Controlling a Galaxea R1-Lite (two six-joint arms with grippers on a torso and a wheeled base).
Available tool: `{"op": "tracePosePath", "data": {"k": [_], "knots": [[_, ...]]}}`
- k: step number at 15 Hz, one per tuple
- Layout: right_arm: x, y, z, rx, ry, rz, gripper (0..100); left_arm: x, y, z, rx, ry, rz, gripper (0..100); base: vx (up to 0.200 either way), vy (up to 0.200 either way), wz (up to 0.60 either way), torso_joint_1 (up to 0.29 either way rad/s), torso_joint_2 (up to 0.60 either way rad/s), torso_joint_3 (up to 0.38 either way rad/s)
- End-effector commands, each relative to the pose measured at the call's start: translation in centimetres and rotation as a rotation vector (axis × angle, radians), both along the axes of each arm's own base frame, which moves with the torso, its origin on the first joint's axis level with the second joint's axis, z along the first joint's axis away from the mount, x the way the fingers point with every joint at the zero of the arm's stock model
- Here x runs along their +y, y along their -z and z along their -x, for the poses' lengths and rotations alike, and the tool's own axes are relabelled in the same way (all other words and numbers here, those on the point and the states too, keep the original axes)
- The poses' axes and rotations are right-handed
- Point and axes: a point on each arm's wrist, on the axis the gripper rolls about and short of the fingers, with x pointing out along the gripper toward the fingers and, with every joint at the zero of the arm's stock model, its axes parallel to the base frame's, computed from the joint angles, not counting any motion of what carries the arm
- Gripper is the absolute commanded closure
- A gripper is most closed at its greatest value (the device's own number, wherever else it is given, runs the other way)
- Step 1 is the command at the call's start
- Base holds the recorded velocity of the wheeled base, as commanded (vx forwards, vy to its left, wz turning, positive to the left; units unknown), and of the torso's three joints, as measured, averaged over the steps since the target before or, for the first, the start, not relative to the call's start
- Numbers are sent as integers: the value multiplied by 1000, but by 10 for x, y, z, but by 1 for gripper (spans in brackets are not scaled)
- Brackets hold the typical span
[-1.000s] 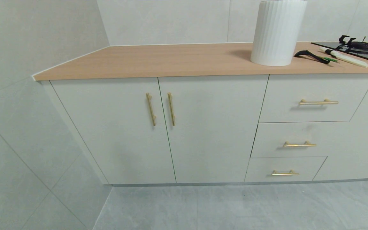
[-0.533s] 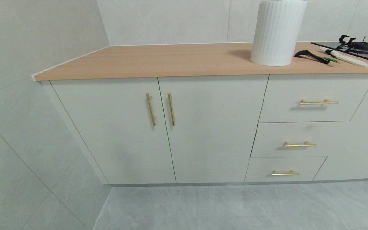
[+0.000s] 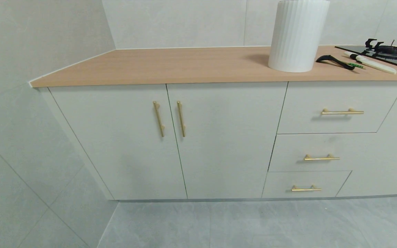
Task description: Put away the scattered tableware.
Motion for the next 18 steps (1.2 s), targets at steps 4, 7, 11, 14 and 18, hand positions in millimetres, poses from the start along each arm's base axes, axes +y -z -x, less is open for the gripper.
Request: {"op": "tracePosePath", "data": {"k": [4, 7, 11, 14, 18], "knots": [[0, 0, 0, 2, 0, -1, 0, 0, 0, 0, 1, 0, 0, 0, 0, -200, 0, 0, 2, 2], [0, 0, 0, 4, 0, -2, 0, 0, 0, 0, 1, 0, 0, 0, 0, -200, 0, 2, 5, 1], [0, 0, 0, 4, 0, -4, 0, 0, 0, 0, 1, 0, 0, 0, 0, -200, 0, 5, 4, 2], [0, 0, 0, 2, 0, -4, 0, 0, 0, 0, 1, 0, 0, 0, 0, -67, 0, 2, -1, 2], [0, 0, 0, 2, 0, -2, 0, 0, 0, 0, 1, 0, 0, 0, 0, 0, 0, 0, 0, 0]]}}
